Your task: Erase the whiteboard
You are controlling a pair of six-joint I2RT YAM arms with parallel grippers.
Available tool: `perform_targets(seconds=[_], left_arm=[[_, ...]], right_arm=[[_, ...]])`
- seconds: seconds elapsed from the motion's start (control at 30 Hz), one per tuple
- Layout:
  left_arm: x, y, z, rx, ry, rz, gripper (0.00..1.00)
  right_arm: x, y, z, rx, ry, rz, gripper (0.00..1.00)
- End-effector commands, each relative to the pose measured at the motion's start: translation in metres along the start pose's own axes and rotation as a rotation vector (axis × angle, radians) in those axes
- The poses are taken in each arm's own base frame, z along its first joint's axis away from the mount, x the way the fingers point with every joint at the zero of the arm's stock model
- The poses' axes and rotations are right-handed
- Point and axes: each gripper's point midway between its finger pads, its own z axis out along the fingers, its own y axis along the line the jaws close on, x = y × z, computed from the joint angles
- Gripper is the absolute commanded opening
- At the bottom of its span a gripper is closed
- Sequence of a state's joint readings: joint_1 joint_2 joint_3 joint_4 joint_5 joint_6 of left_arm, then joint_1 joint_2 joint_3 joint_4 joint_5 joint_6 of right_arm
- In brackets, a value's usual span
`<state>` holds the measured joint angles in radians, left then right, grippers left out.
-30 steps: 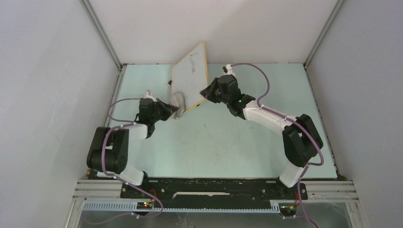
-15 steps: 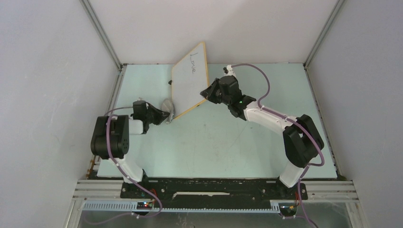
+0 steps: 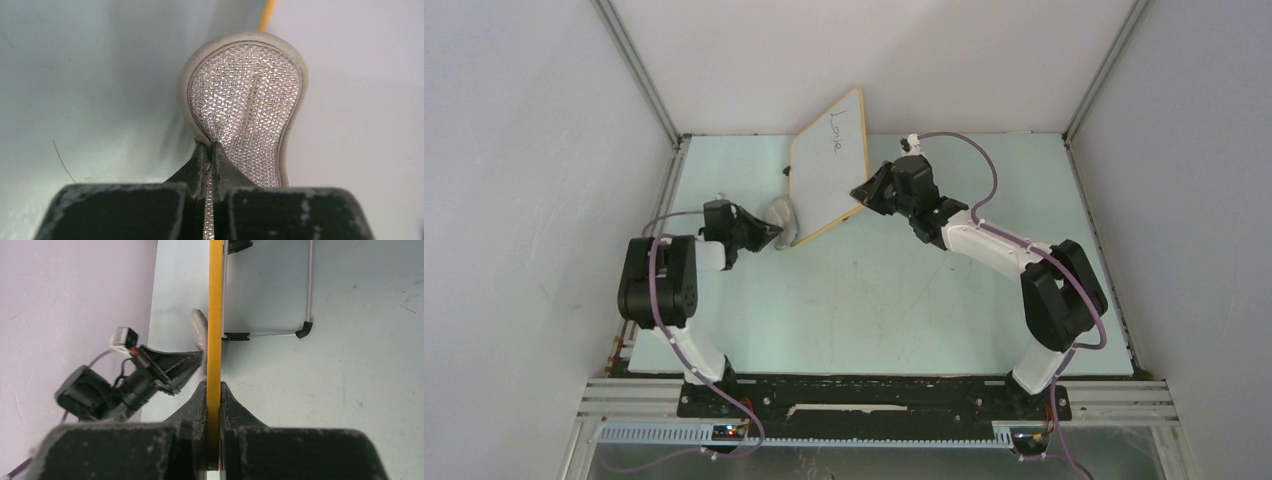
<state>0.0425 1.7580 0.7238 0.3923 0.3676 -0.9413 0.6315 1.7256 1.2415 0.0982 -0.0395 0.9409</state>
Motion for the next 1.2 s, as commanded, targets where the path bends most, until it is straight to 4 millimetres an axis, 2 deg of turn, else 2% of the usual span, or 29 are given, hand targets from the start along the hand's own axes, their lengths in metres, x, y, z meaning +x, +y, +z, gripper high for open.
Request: perform_targets(seconds=[0.0, 0.17, 0.23, 0.33, 0.4, 0.43, 0.5, 0.63, 0.77, 0.9, 0.93, 0.97, 1.17], left_arm=[[-0.038, -0.035, -0.038, 0.076, -0.154, 0.072, 0.0], [-0.061, -0.057, -0.056, 0.156, -0.202, 0.019, 0.0], [-0.059, -0.065, -0.054, 0.185, -0.199, 0.019, 0.0], [-0.035, -0.062, -0.049, 0.188, -0.167, 0.007, 0.0], [-0.014, -0.065, -0.045, 0.207, -0.137, 0.009, 0.0], [0.003, -0.071, -0.042, 0.219, -0.104, 0.022, 0.0], [0.018, -0.072, -0.038, 0.214, -0.078, 0.027, 0.0], [0.033, -0.059, -0.03, 0.203, -0.04, -0.063, 0.0], [0.038, -0.037, -0.022, 0.164, -0.019, -0.161, 0.0], [0.026, -0.011, -0.008, 0.115, -0.023, -0.195, 0.0], [0.029, -0.006, -0.002, 0.091, 0.006, -0.194, 0.0], [0.02, 0.001, 0.0, 0.071, -0.004, -0.208, 0.0], [0.003, 0.028, -0.009, 0.009, -0.083, -0.237, 0.0]], right_arm=[[-0.008, 0.048, -0.018, -0.224, 0.053, -0.041, 0.0], [-0.012, 0.041, -0.016, -0.223, 0.063, -0.044, 0.0], [-0.012, 0.037, -0.015, -0.217, 0.068, -0.043, 0.0], [-0.015, 0.032, -0.013, -0.206, 0.067, -0.037, 0.0], [-0.017, 0.032, -0.012, -0.21, 0.063, -0.028, 0.0], [-0.019, 0.032, -0.012, -0.216, 0.06, -0.022, 0.0], [-0.02, 0.033, -0.012, -0.224, 0.06, -0.014, 0.0], [-0.02, 0.032, -0.011, -0.224, 0.064, 0.0, 0.0], [-0.023, 0.033, -0.011, -0.227, 0.058, 0.012, 0.0], [-0.023, 0.036, -0.012, -0.238, 0.057, 0.016, 0.0], [-0.021, 0.036, -0.011, -0.238, 0.061, 0.016, 0.0], [-0.021, 0.035, -0.011, -0.236, 0.062, 0.017, 0.0], [-0.022, 0.037, -0.01, -0.248, 0.063, 0.03, 0.0]])
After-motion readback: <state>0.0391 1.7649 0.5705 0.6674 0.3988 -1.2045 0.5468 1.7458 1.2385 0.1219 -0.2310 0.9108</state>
